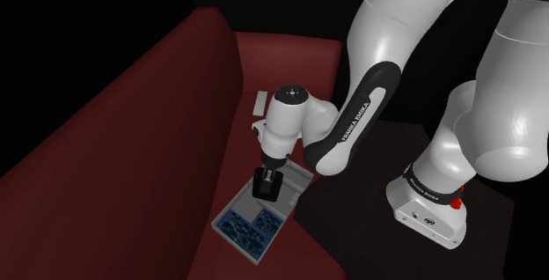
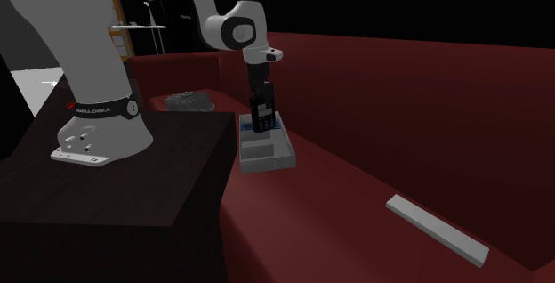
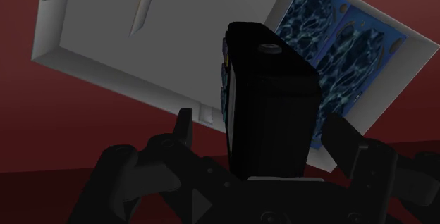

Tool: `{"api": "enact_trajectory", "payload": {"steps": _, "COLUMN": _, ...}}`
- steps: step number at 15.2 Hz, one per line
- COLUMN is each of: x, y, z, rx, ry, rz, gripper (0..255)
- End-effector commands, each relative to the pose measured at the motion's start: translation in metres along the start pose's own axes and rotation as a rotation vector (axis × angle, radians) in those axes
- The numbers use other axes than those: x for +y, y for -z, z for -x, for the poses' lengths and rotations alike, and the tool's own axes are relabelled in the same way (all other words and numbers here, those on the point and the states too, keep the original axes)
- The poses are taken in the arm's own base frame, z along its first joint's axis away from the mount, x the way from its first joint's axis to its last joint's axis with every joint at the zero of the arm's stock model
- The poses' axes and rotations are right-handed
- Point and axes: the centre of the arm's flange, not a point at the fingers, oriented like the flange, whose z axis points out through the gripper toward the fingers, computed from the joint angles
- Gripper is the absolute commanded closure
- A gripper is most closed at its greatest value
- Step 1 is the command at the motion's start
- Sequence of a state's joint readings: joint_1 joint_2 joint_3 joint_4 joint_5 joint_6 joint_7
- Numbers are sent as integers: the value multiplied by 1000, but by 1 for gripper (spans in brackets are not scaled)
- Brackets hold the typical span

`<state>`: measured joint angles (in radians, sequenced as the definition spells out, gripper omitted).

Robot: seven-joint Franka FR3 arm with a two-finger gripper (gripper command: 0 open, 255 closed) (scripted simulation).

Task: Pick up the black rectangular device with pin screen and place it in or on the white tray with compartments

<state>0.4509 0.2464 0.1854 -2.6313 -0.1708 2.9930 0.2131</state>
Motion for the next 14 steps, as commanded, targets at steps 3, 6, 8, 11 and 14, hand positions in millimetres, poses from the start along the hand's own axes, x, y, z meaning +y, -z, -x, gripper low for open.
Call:
{"api": "enact_trajectory", "payload": {"steps": 3, "x": 0, "y": 13, "z": 1, "rx": 0, "ry": 0, "rz": 0, "gripper": 0}}
{"api": "enact_trajectory", "payload": {"steps": 6, "x": 0, "y": 49, "z": 1, "rx": 0, "ry": 0, "rz": 0, "gripper": 0}}
{"api": "enact_trajectory", "payload": {"steps": 8, "x": 0, "y": 49, "z": 1, "rx": 0, "ry": 0, "rz": 0, "gripper": 0}}
{"api": "enact_trajectory", "payload": {"steps": 11, "x": 0, "y": 49, "z": 1, "rx": 0, "ry": 0, "rz": 0, "gripper": 0}}
{"api": "enact_trajectory", "payload": {"steps": 14, "x": 0, "y": 49, "z": 1, "rx": 0, "ry": 0, "rz": 0, "gripper": 0}}
